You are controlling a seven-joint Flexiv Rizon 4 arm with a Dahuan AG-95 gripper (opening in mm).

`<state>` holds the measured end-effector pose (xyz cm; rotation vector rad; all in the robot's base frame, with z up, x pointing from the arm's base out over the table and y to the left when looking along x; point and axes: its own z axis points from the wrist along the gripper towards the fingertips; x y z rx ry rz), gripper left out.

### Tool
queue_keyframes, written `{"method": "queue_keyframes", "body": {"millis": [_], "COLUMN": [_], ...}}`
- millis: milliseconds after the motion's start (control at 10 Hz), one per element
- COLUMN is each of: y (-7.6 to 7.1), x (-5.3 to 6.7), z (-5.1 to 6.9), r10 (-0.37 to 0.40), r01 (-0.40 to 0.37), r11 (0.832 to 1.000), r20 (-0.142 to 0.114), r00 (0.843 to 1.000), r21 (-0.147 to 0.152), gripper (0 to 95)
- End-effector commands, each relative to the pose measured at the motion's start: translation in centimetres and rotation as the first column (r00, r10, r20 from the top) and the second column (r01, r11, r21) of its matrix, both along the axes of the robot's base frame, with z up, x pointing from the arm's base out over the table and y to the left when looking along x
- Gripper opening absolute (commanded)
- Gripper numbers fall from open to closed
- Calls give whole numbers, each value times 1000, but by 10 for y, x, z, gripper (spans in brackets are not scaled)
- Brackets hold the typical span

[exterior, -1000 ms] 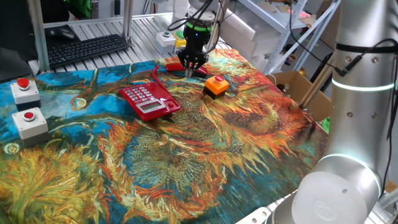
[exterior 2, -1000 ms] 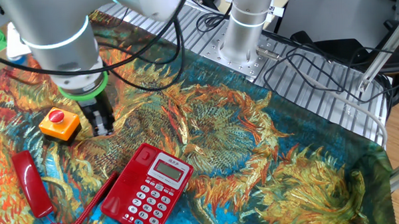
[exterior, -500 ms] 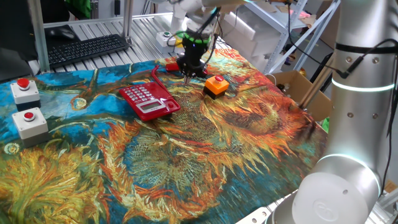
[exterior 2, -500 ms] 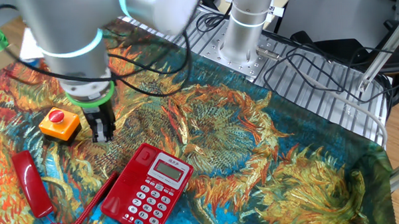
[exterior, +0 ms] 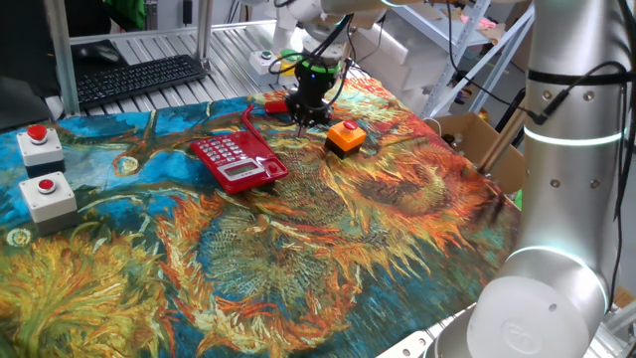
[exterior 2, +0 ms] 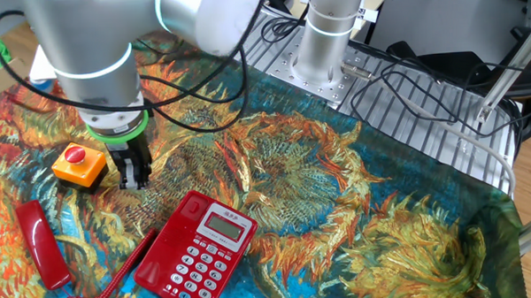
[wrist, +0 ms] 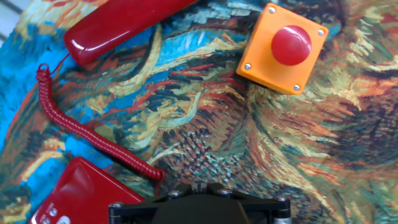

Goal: Place the handset of the telephone on the corresponding phone cradle

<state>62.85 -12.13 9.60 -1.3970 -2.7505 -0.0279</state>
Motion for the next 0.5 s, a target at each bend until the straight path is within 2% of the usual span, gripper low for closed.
{"method": "queue_keyframes", "body": {"millis": [100,400,500], "y": [0,0,0], "x": [1,1,1], "z": [0,0,0], "r10": [13,-16,-60], "r01": [-10,19,63], "r11": [995,996,994], "r20": [-24,-27,-35], "r00": [1000,999,998], "r21": [101,92,84], "gripper": [0,0,0]}}
